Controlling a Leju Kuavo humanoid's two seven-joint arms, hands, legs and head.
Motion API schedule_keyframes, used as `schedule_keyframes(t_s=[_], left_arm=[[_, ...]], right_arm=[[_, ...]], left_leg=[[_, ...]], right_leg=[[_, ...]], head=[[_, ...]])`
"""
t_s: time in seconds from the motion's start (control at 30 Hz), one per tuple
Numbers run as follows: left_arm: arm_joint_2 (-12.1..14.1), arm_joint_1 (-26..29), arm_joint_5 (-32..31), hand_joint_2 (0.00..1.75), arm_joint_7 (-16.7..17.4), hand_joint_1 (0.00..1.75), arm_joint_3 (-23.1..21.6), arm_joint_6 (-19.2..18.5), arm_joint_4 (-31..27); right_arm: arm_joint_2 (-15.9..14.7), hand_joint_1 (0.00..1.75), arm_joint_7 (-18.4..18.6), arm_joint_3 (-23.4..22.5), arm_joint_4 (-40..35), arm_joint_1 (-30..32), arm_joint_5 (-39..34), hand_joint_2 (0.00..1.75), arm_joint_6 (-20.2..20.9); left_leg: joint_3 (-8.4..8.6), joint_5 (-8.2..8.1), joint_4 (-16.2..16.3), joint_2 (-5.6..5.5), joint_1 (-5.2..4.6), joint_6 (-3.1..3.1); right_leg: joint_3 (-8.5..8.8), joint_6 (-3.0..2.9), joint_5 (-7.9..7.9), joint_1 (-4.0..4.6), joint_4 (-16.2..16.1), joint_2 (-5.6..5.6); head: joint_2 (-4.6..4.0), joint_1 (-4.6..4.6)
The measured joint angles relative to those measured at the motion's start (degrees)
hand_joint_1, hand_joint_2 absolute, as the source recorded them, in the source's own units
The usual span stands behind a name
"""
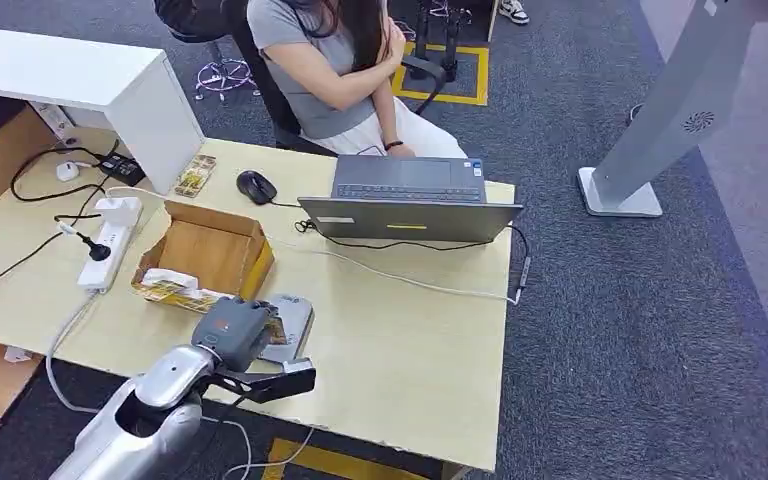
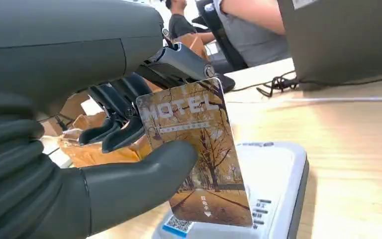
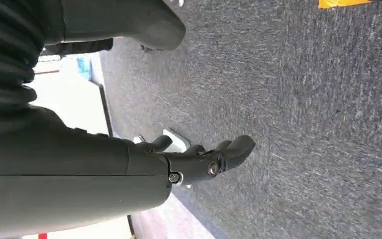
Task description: Pass the card to the sensor for recognition and then transmit it.
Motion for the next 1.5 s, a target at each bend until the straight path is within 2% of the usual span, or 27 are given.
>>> schedule_keyframes(t_s=[0.53,0.67,0.83,0.97,1.07,1.17,1.3,1.5], left_arm=[[-1.97,-3.44,1.55,1.75,-0.20,1.75,0.72,1.83,3.39],[-2.84,-9.01,1.16,1.75,0.00,1.75,1.88,4.28,3.39],[-3.54,-17.57,-0.42,1.75,0.68,1.75,3.78,4.44,4.67],[-3.91,-21.13,-1.36,1.75,1.33,1.75,4.61,4.70,5.94],[-4.13,-24.57,-3.17,1.75,2.58,1.75,4.83,5.44,8.42],[-4.57,-30.16,-5.05,1.75,4.72,1.75,5.20,4.43,12.95],[-5.44,-35.56,-5.75,1.75,5.97,1.75,5.64,3.56,18.29],[-6.49,-38.59,-6.21,1.75,6.16,1.75,5.66,3.48,22.16]], right_arm=[[0.24,0.00,-0.68,-2.68,-0.81,0.35,3.34,1.75,0.11],[0.26,0.00,-1.35,-3.63,-0.98,0.40,4.96,1.75,0.09],[0.26,0.00,-2.23,-4.98,-1.03,0.37,6.45,1.75,0.07],[0.26,0.00,-2.45,-5.92,-1.00,0.33,7.21,1.75,-0.07],[0.26,0.00,-2.65,-6.49,-0.70,0.08,8.22,1.75,-0.46],[0.24,0.00,-2.67,-7.48,-0.06,-0.27,9.01,1.75,-0.85],[0.22,0.00,-2.60,-8.59,0.50,-0.65,9.16,1.75,-0.94],[0.20,0.00,-2.45,-9.18,0.92,-0.95,9.84,1.75,-0.83]], left_leg=[[0.00,0.04,0.01,-0.09,0.00,0.01],[-0.03,0.10,0.01,-0.16,0.00,0.01],[-0.03,0.18,0.01,-0.16,0.00,0.01],[-0.03,0.18,0.01,-0.15,0.00,0.01],[-0.06,0.21,0.01,-0.15,0.00,0.01],[-0.07,0.24,0.01,-0.16,0.00,0.03],[-0.09,0.26,0.02,-0.16,0.00,0.01],[-0.10,0.26,0.02,-0.14,-0.01,0.01]], right_leg=[[-0.02,0.00,0.01,0.00,0.00,-0.10],[0.04,0.00,0.05,0.00,0.01,-0.14],[0.04,-0.02,0.14,0.00,0.02,-0.14],[0.01,-0.04,0.15,0.00,0.02,-0.13],[-0.02,-0.04,0.15,0.01,0.02,-0.14],[-0.01,0.00,0.19,0.01,0.03,-0.14],[-0.02,-0.01,0.25,0.01,0.03,-0.14],[-0.03,-0.01,0.26,0.00,0.02,-0.11]], head=[[0.00,0.00],[0.00,0.00],[0.00,0.00],[0.00,0.00],[0.00,0.00],[0.00,0.04],[0.00,0.02],[0.00,0.00]])
